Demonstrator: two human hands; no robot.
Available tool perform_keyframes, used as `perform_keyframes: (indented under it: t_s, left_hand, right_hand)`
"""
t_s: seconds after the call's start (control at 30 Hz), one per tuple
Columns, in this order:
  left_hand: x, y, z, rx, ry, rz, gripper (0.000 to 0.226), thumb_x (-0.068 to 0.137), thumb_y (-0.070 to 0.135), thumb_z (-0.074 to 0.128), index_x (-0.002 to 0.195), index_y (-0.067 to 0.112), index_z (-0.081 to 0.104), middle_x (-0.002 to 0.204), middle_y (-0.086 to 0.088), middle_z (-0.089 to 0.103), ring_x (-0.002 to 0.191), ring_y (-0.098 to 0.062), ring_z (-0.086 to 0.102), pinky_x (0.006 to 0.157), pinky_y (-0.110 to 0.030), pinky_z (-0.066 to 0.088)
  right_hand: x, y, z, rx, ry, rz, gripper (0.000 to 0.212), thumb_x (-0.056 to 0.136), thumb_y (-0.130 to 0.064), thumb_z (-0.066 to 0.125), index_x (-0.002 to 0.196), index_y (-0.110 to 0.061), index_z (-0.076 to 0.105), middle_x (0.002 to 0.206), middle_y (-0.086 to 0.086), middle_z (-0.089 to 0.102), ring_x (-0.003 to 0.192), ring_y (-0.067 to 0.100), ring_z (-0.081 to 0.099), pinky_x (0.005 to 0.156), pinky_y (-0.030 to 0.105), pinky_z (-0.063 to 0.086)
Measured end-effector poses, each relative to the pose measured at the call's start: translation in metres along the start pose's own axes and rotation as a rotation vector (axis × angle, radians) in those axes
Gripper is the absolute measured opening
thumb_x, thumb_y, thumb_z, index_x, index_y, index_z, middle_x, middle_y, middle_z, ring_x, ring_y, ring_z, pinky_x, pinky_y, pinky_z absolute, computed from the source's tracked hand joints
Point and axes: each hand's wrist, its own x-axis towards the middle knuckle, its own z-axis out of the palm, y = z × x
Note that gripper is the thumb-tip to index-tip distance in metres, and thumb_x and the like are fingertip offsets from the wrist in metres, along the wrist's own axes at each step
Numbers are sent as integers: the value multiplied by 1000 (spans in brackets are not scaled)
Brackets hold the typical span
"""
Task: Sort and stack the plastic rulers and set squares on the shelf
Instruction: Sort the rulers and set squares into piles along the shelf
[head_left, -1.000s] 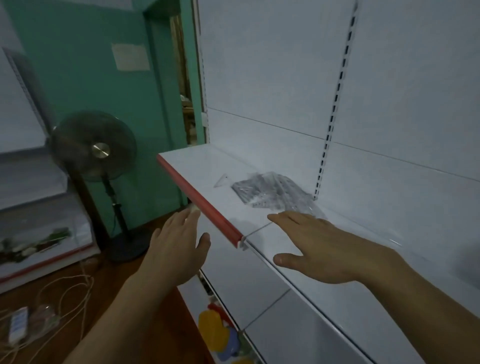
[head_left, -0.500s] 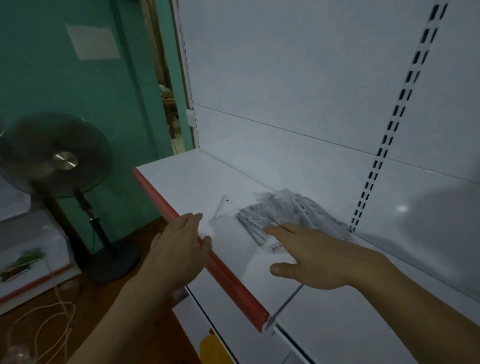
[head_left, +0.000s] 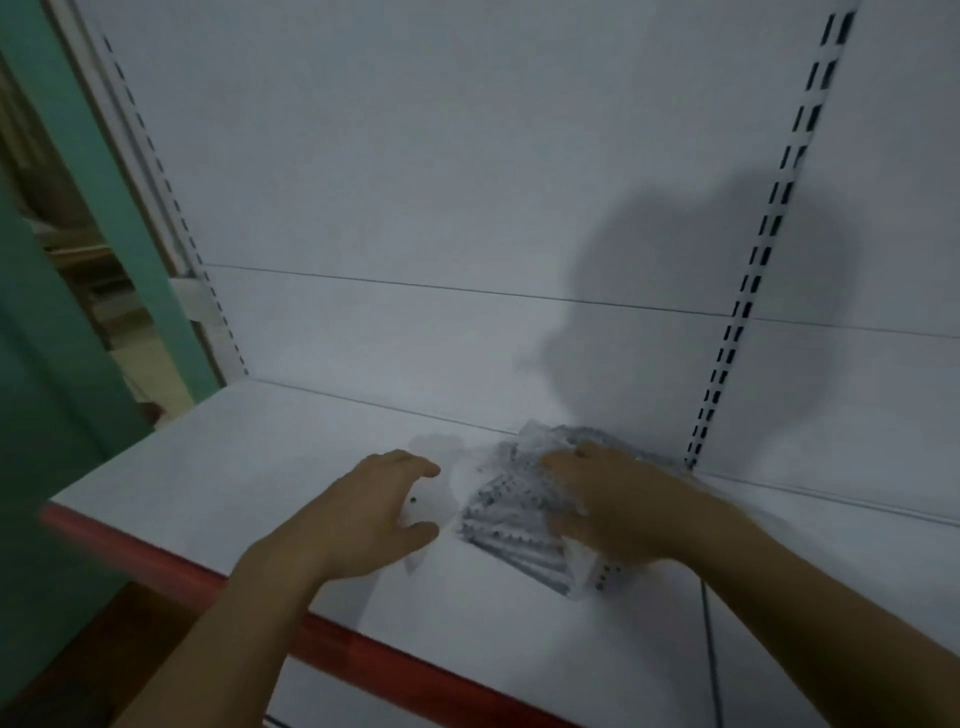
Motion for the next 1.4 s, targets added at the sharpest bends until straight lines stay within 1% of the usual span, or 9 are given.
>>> perform_keyframes:
  t_s: [0.13,0.37,0.63,0.73,0.87,0.97,1.07,1.2,1.4]
  left_hand:
    - [22,-28,0,31,-182,58,88,80,61,71,152,31,29,144,23,28,139,-10,29,115,-31,29]
    - [54,-53,2,12,-222,127,95,38,96,58,110,36,46,108,16,41,102,-8,43,88,-28,45]
    - [52,-59,17,-162,72,156,49,79,63,68,73,21,43,77,6,49,66,-5,42,57,-26,29]
    - [41,-57,22,-309,215,116,39,94,40,62,71,18,40,61,6,45,52,-6,40,51,-22,30]
    - [28,-42,25,-457,391,47,34,95,35,59,73,15,43,58,-1,49,49,-9,40,52,-25,34]
    - [27,-22,23,-555,364,62,30,96,35,56,76,16,42,65,-5,60,58,-19,57,56,-30,44]
    - [35,-5,27,-660,304,100,22,99,29,53,82,18,43,75,1,70,58,-11,66,56,-30,47]
    - [39,12,40,-685,285,165,20,100,21,51,84,24,40,79,5,72,54,-2,60,52,-19,41]
    - [29,50,45,-671,313,266,21,99,37,45,83,24,43,68,-5,59,53,-16,49,52,-28,40]
  right_hand:
    - [8,-4,12,-42,126,184,56,98,-49,52,146,-23,38,144,7,47,130,29,46,107,39,40]
    - [-1,-12,38,15,270,368,38,96,-46,55,129,-27,56,117,1,58,109,25,57,91,44,51]
    - [-1,-31,39,122,397,380,40,99,-32,58,137,-19,56,125,4,53,107,25,58,93,37,50]
    - [0,-32,41,166,429,371,40,98,-34,60,136,-21,56,127,0,51,108,21,58,94,34,49]
    - [2,-25,44,237,523,378,35,91,-22,72,125,-18,63,109,-3,55,93,11,54,86,19,42]
    - [3,-19,43,280,639,385,21,88,-11,74,108,-17,71,85,-7,57,76,10,53,76,21,44]
    - [7,-14,39,279,664,376,7,91,-13,70,97,-16,71,85,-7,64,77,11,58,76,26,50]
    - [2,-8,32,303,738,373,5,95,-12,64,92,-15,65,88,-1,68,82,16,64,77,37,55]
    - [-42,11,21,500,822,441,8,101,-25,56,96,-20,61,75,-5,67,61,11,64,63,43,58]
